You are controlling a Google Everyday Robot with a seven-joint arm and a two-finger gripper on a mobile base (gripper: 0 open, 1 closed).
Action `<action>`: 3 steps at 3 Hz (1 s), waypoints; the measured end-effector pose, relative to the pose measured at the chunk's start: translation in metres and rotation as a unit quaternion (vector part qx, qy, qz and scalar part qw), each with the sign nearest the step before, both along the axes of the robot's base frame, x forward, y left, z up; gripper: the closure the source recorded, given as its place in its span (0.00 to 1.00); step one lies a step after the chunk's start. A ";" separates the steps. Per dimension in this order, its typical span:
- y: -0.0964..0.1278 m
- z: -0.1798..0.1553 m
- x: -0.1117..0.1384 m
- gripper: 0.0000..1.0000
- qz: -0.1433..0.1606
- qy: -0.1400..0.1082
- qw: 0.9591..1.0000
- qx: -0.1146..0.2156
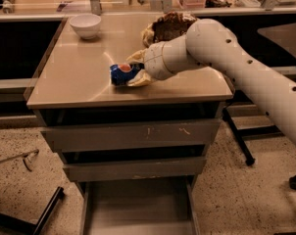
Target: Pick pepsi can from bottom drawer and place on counter
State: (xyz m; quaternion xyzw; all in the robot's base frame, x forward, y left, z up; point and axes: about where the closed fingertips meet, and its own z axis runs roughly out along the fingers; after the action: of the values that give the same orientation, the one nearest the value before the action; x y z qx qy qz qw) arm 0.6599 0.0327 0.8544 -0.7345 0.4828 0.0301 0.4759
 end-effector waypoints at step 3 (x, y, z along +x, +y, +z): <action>0.000 0.000 0.000 0.00 0.000 0.000 1.000 0.000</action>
Offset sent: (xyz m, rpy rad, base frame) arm 0.0000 0.0000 0.0000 0.0000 0.0000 0.0001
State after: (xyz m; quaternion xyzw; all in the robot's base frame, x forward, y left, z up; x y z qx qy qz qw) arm 0.6599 0.0328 0.8543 -0.7345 0.4828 0.0302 0.4759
